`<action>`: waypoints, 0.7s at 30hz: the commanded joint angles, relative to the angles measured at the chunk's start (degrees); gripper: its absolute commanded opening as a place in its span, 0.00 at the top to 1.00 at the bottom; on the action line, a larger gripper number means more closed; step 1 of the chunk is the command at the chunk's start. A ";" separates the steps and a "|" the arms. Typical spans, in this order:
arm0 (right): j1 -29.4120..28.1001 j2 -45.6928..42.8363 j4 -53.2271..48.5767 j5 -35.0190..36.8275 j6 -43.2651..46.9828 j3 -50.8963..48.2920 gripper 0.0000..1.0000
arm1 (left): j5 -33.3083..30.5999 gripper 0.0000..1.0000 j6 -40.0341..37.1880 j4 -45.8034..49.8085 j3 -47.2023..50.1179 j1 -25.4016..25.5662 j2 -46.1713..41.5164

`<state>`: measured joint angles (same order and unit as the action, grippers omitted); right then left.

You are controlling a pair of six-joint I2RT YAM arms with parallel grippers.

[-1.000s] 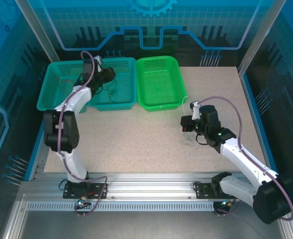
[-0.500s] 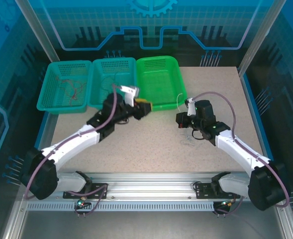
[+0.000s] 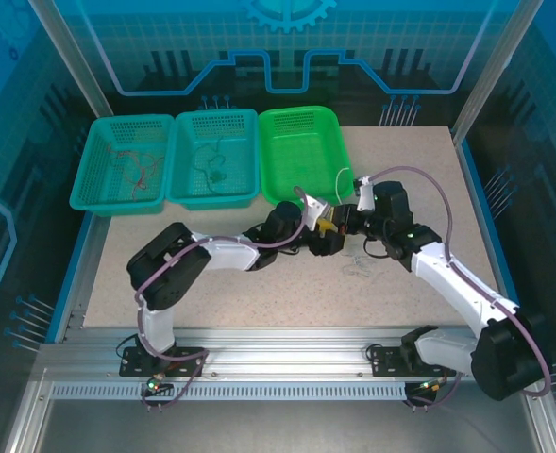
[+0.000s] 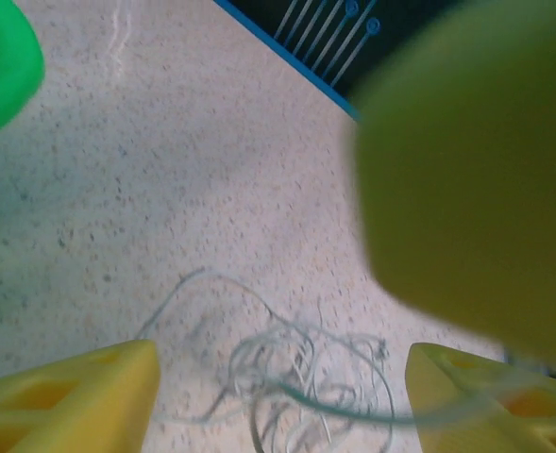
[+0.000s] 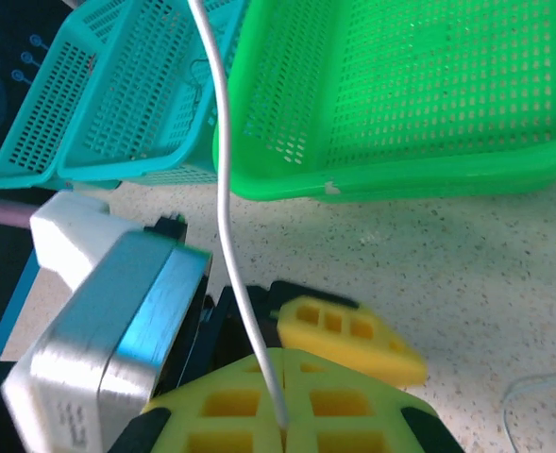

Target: Untangle the cables

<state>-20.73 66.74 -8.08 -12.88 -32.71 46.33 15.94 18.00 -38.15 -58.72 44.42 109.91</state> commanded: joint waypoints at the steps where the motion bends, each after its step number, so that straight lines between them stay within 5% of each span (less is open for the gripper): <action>1: -0.10 -2.78 -1.01 -3.18 -2.41 0.84 1.00 | 0.11 0.48 1.77 -6.41 -4.47 -0.14 2.26; 3: -0.14 -3.56 -1.62 -2.57 -2.54 0.87 1.00 | -0.66 0.80 2.47 -5.52 -5.00 -0.28 2.44; 5: -0.01 -4.41 -3.32 0.08 -2.45 0.71 0.97 | -1.64 0.99 3.06 -4.50 -4.41 -0.30 1.54; 10: 1.23 -6.30 -10.27 10.40 -2.59 -0.55 0.42 | -2.74 1.00 5.36 -2.25 -1.45 -0.92 -1.93; 14: 2.76 -8.05 -15.36 18.44 -5.14 -4.38 0.38 | -5.08 1.00 6.21 -0.48 0.42 -0.99 -5.04; 21: 4.82 -7.29 -9.52 16.87 -10.58 -16.15 0.21 | -5.75 1.00 6.52 4.21 -0.75 -1.12 -8.82</action>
<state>-16.60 58.35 -18.87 3.70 -40.62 33.08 11.31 23.92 -36.27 -58.61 43.64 103.72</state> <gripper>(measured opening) 0.786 0.050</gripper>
